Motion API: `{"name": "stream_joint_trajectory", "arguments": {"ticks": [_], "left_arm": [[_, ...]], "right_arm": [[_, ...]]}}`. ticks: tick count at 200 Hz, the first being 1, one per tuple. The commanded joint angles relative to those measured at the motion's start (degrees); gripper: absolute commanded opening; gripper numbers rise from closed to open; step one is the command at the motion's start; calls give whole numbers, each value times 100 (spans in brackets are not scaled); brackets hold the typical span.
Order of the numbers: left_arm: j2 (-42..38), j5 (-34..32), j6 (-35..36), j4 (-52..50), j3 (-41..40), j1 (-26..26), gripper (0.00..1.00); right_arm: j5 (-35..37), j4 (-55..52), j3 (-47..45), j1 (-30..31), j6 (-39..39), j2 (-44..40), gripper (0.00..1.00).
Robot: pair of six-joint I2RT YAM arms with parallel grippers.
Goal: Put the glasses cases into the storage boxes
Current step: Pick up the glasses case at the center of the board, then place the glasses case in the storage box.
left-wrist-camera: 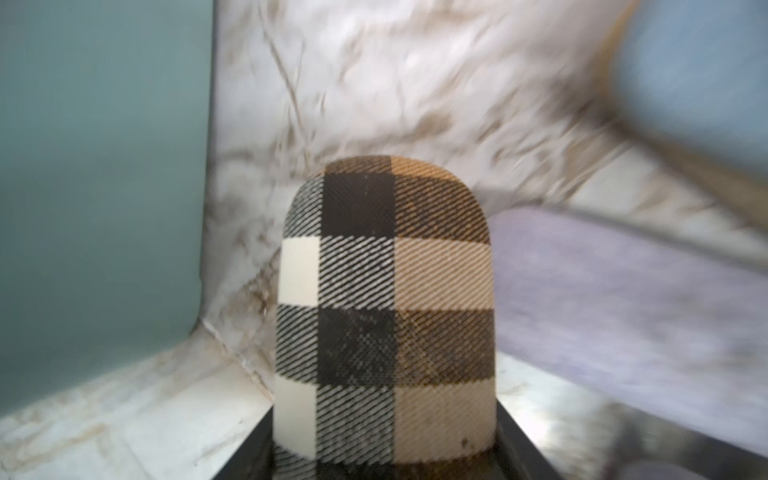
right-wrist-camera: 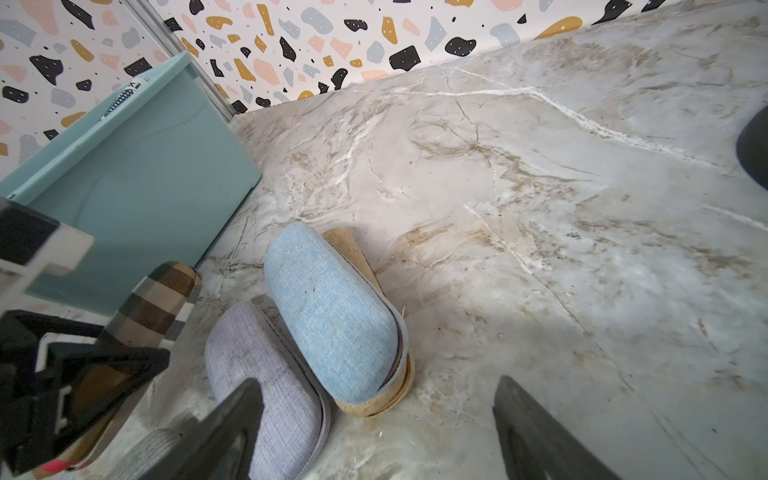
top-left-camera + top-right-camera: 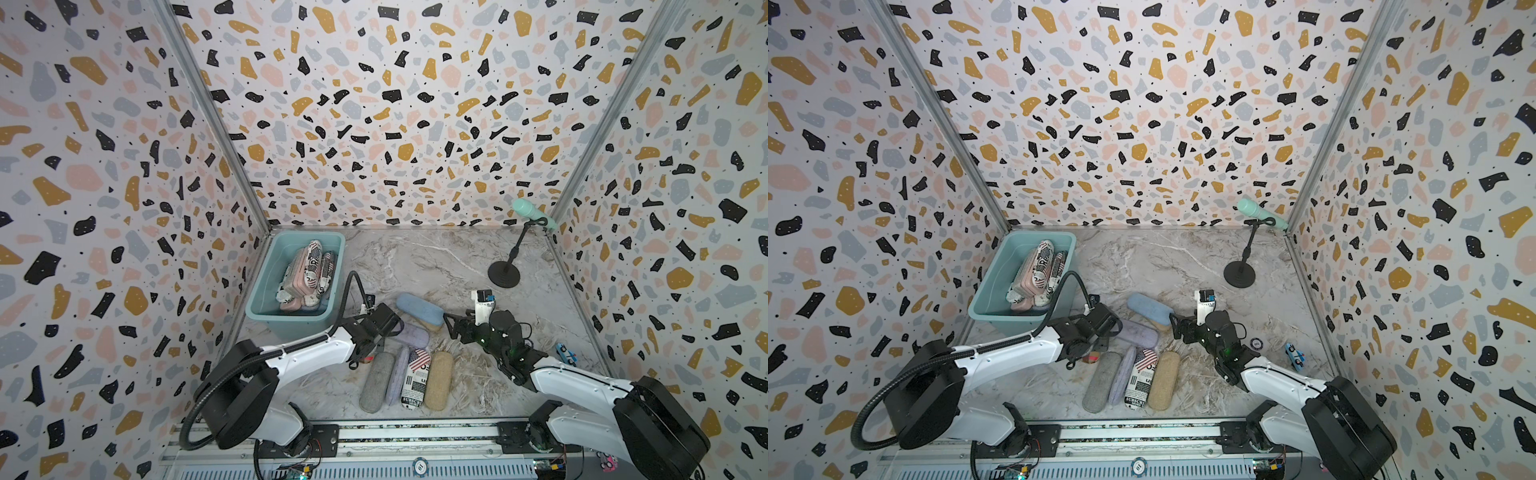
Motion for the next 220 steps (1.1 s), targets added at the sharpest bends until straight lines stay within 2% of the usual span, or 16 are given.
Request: {"name": "stream_joint_trajectory", "arguments": {"ticks": [1,31,53,72,104,151,173,202,220], "left_arm": [[-521,-235,384,72,287,-23,56],[-918,-702,695,-217,796,-10,54],[-974,-1266,830,-800,1308,96,54],[-1017,-1459,1041,-1197,1663,422,54],[-1200,-1604,1540,-1570,2192,1267,54],[-1291,-2063,2115,-1396,2611,2532,53],[-1132,-1908,2321,-1005,2640,3048,53],[-786,-877,2679,-401,2584,3690,54],[-563,-683,2915,69,2392,3903,55]], "right_arm": [[-263,252,51,34,-60,-118,88],[-1368,1112,-163,152,-228,-225,88],[-2113,1570,-137,140,-125,110,87],[-2074,1549,-103,142,-84,205,87],[-1942,1564,-175,140,-89,53,87],[-1800,1447,-189,140,-116,-54,87],[-1765,1431,-189,141,-121,-76,87],[-1716,1331,-163,140,-141,-88,87],[-1684,1296,-170,140,-149,-147,87]]}}
